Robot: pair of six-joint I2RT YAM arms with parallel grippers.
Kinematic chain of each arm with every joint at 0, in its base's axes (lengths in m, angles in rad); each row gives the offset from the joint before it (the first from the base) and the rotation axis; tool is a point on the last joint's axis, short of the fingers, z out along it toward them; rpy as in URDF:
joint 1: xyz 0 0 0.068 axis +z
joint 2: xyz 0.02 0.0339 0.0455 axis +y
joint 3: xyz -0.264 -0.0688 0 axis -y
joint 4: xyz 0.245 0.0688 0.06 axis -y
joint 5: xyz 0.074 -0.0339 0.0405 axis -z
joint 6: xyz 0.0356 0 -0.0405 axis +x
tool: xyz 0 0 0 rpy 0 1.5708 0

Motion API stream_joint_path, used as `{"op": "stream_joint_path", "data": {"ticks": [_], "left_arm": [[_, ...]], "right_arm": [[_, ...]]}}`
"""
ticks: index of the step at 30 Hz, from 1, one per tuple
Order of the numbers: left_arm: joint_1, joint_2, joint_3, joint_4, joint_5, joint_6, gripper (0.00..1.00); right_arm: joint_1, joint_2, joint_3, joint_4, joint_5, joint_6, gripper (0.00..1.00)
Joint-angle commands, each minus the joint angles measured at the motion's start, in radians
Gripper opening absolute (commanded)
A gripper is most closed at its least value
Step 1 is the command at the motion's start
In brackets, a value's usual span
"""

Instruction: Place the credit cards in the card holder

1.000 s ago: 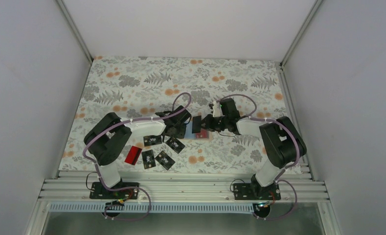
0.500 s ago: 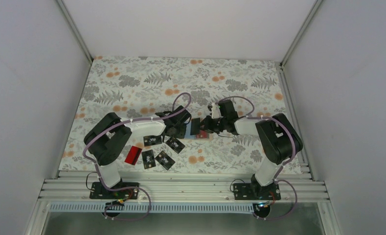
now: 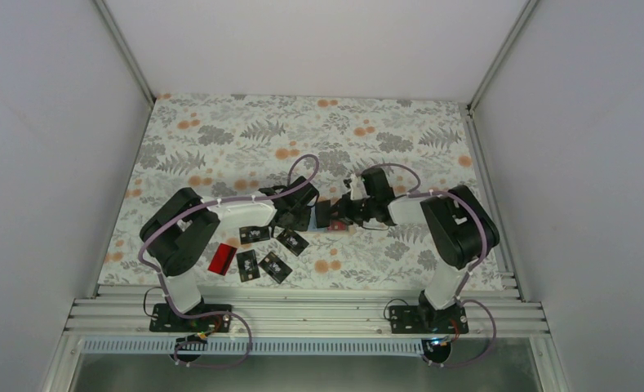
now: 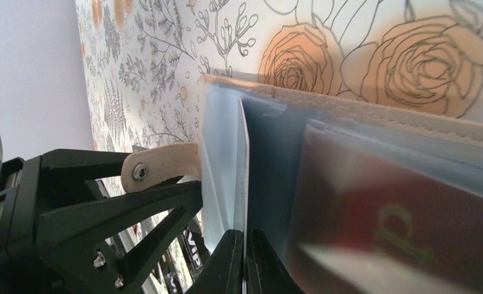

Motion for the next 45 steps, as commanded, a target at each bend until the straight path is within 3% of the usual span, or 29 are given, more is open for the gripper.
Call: {"op": "stream_joint_path", "data": {"ticks": [1, 32, 40, 45], "left_arm": [[-0.001, 0.015, -0.020, 0.009, 0.027, -0.006, 0.31], [0.000, 0.016, -0.024, 0.012, 0.033, -0.001, 0.29], [0.000, 0.015, -0.022, 0.011, 0.032, -0.001, 0.28], [-0.001, 0.010, -0.023, 0.006, 0.030, -0.001, 0.28]], "right_arm": [[0.022, 0.034, 0.016, 0.021, -0.016, 0.013, 0.04], [0.067, 0.116, 0.038, 0.038, -0.003, 0.053, 0.04], [0.069, 0.090, 0.048, -0.021, 0.004, 0.040, 0.05], [0.069, 0.062, 0.066, -0.082, 0.026, 0.024, 0.10]]}}
